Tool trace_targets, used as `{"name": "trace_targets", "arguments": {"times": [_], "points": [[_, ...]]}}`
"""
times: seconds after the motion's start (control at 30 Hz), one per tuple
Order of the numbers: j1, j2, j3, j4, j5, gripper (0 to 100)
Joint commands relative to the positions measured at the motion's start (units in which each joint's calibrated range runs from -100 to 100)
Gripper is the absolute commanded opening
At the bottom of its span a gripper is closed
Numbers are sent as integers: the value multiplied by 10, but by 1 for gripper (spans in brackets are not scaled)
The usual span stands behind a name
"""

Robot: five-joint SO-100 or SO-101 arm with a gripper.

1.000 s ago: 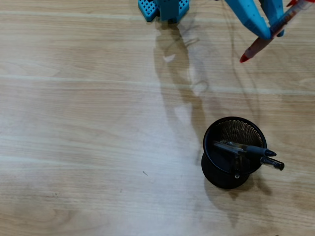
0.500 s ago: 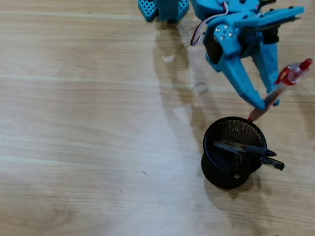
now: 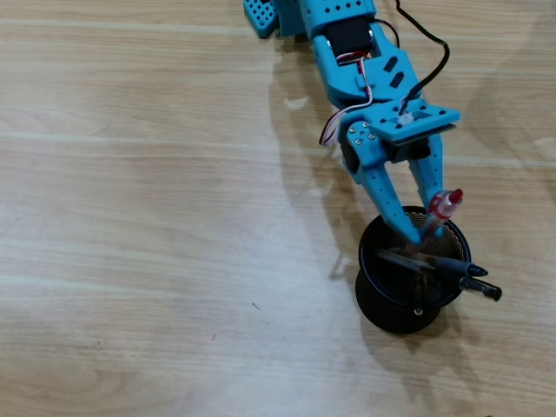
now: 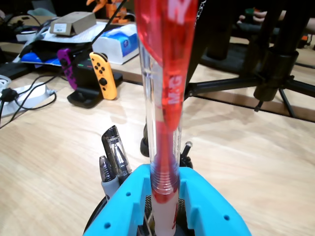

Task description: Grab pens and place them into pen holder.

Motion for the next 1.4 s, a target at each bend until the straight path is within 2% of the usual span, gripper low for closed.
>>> {"name": "trace_targets", "arguments": {"times": [0.0,0.13,0.3,0.37,0.47,0.6,0.63,0.73,1.07,1.37], "points": [[9,-31,-4,-13,1,10],[9,-31,-5,-9,1,15],[16,-40,-5,-4,35,15],[20,-48,-4,14,46,12],[21,-90,-2,107,71,1],[35,-173,6,264,130,2],[45,-221,29,326,161,2],[76,-343,132,389,218,2],[165,-717,540,395,323,2],[167,-967,794,396,395,2]]}}
